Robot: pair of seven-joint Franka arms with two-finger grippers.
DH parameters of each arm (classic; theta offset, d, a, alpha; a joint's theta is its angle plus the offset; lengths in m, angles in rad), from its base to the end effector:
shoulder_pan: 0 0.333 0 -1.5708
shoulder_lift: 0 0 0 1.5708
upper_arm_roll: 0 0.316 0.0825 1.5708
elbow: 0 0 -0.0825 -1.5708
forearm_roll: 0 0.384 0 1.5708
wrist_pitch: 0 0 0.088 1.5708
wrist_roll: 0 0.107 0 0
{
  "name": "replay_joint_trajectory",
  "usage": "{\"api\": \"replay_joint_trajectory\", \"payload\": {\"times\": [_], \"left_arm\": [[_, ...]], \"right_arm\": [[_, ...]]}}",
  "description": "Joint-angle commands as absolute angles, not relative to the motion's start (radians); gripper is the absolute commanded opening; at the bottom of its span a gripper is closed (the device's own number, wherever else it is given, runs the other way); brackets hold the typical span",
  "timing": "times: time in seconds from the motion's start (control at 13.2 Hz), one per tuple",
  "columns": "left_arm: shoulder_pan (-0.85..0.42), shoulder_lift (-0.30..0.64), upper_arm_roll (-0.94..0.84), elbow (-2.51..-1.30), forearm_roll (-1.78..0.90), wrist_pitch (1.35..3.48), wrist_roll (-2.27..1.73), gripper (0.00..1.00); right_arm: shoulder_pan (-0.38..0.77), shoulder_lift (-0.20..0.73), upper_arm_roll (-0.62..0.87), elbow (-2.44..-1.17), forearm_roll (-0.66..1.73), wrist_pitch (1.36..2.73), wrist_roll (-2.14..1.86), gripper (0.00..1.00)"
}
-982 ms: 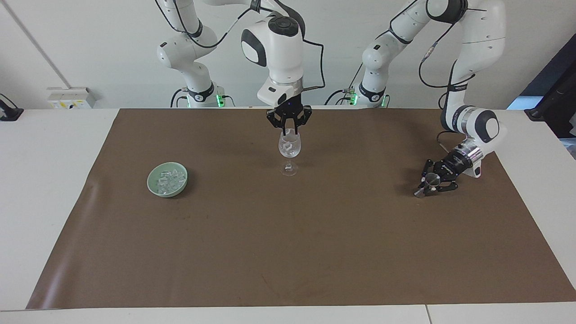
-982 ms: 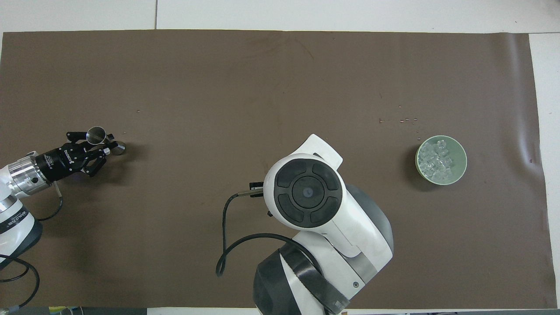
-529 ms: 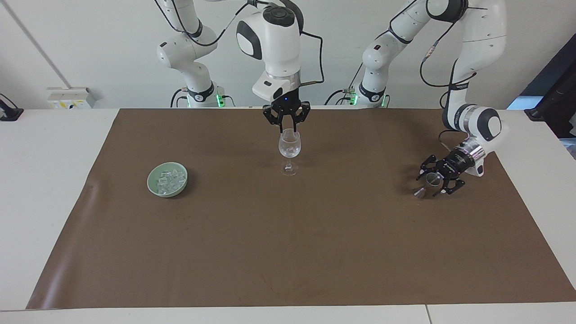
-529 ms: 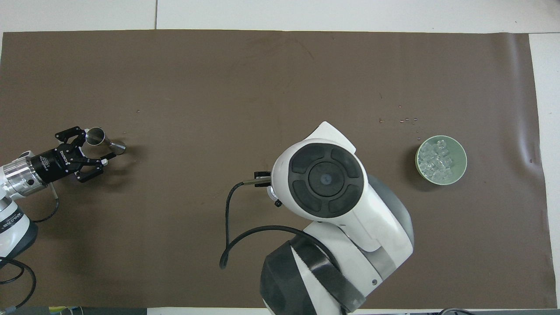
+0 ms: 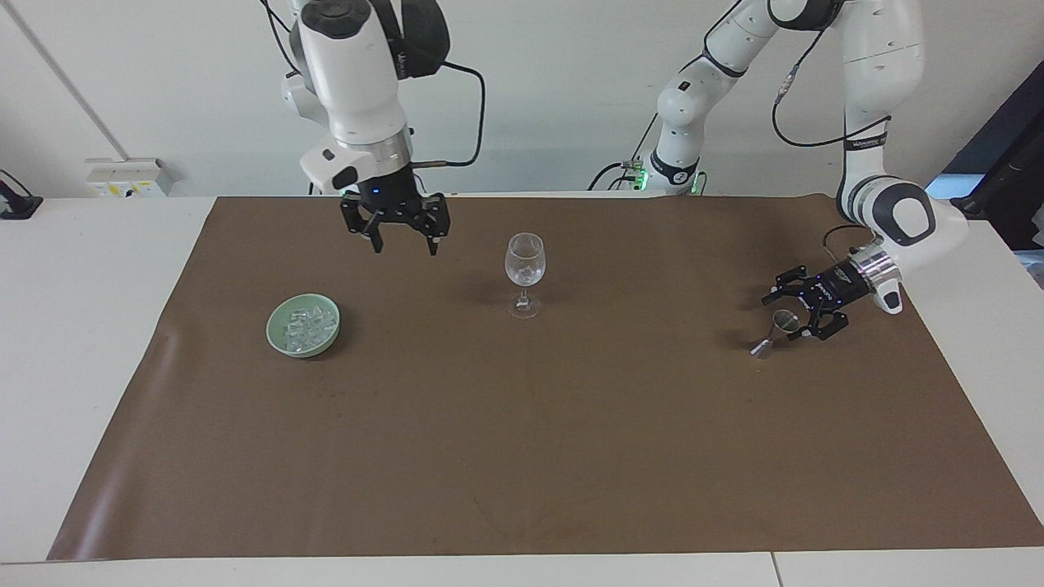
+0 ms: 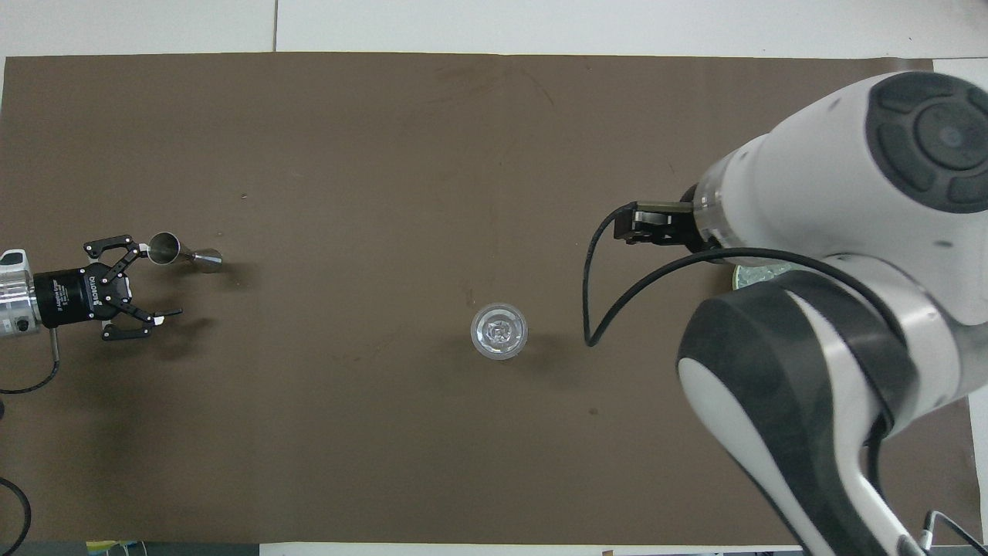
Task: Pour wine and add ice with both arms
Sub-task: 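Set the jigger down with the left gripper while the right gripper withdraws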
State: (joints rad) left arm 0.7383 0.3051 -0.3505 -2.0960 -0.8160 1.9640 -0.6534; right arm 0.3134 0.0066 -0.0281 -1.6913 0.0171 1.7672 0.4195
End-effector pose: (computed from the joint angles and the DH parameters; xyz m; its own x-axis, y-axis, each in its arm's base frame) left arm 0.5218 0.1641 0.2762 0.0866 0.6490 -0.7558 0.9901 0.0282 0.1376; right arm 0.5476 0.1622 0.5810 0.9889 -0.1375 0.0564 -0.1352 -0.9899 -0.0435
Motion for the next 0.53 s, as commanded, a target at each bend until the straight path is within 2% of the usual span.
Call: {"api": "replay_joint_trajectory", "payload": {"times": [0.0, 0.15, 0.3, 0.45], "left_arm": [[0.668, 0.275, -0.350, -2.031, -0.531, 2.016, -0.650, 1.00], [0.618, 0.275, -0.354, -1.965, -0.263, 2.020, -0.656, 1.00], [0.595, 0.275, -0.353, -1.874, -0.244, 2.025, -0.660, 1.00], [0.592, 0.275, -0.356, -1.781, -0.181, 2.007, -0.660, 1.00]], "right_arm": [[0.212, -0.029, -0.017, -1.703, 0.006, 1.729, 0.345, 1.00], [0.106, -0.040, -0.015, -1.700, 0.006, 1.714, 0.252, 1.00], [0.023, -0.046, -0.014, -1.704, 0.006, 1.698, 0.149, 1.00], [0.000, -0.052, -0.018, -1.701, 0.006, 1.633, 0.108, 1.00]]}}
